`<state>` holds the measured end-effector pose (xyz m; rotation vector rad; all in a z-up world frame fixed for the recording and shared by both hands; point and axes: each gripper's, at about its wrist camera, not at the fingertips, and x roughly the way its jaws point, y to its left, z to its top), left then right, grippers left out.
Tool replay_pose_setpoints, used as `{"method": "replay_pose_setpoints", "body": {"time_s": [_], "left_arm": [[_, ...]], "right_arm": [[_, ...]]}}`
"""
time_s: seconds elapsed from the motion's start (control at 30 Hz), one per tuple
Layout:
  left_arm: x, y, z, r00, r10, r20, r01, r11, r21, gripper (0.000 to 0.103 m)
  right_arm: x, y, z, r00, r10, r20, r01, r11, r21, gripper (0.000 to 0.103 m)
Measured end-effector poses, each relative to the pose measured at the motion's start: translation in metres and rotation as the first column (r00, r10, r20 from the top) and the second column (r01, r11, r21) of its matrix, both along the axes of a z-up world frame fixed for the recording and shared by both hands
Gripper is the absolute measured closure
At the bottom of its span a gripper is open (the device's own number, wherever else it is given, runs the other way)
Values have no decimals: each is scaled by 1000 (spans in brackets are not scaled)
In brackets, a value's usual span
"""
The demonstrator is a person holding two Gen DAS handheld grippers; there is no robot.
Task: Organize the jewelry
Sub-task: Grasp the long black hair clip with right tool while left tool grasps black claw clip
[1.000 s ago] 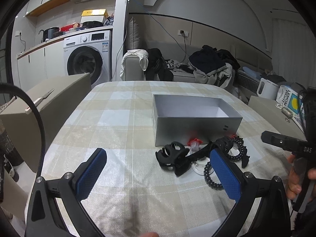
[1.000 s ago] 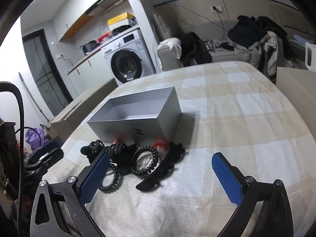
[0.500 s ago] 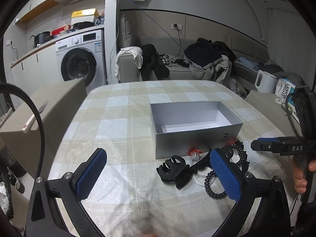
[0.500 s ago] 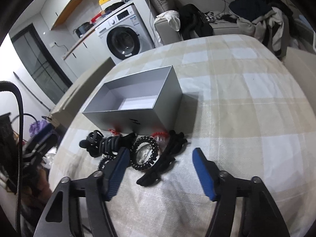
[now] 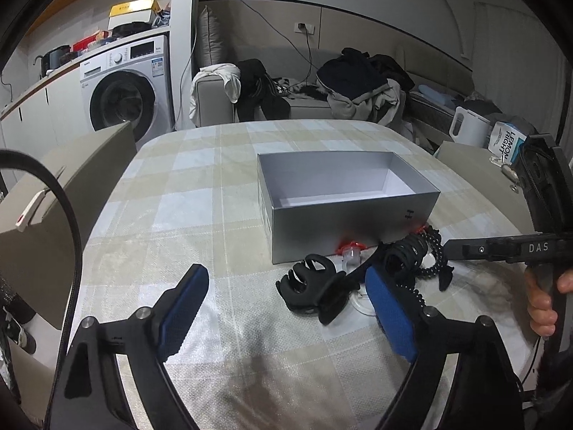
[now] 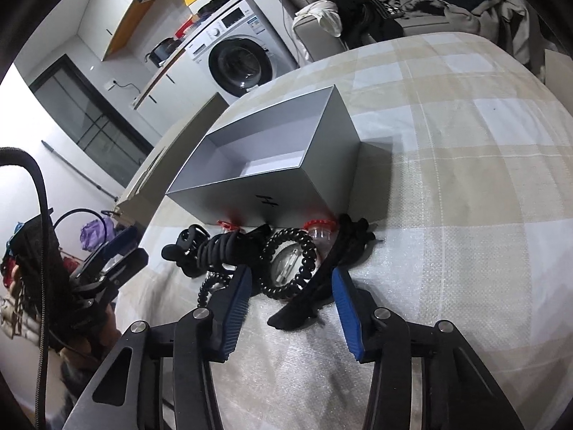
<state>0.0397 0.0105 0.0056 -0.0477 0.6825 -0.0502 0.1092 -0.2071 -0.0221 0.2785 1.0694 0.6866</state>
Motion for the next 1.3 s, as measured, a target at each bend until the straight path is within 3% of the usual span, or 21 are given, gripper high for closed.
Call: {"method": "replay_pose_setpoints", "body": {"time_s": [0.17, 0.3, 0.47, 0.77, 0.9, 1.03, 1.3], "left_arm": [[1, 2, -3, 1000, 2, -9, -2, 1000, -12, 17], [1, 3, -3, 1000, 8, -11, -9, 1000, -22, 17], [2, 4, -4, 1000, 11, -18, -12, 1000, -28, 17], [2, 3, -2, 1000, 3, -13, -3, 1000, -27, 17], [2, 4, -2, 1000, 4, -11, -5, 1000, -27, 17], [2, 5, -2, 1000, 5, -10, -5, 999, -32, 17], [2, 5, -2, 1000, 1, -11, -1, 1000, -31, 17]], "right_arm": [[3, -10, 1, 998, -56, 15, 56, 998, -39, 62], [3, -8, -2, 993, -105, 57, 112, 984, -136, 66], [-2, 8, -1, 989, -92, 118, 119, 962, -247, 66], [-5, 14, -1, 990, -43, 135, 80, 956, -283, 67], [-1, 5, 2, 989, -68, 129, 106, 941, -320, 66], [1, 3, 3, 993, -48, 105, 73, 965, -251, 63], [-9, 23, -2, 984, 13, 178, 61, 913, -403, 67]]}}
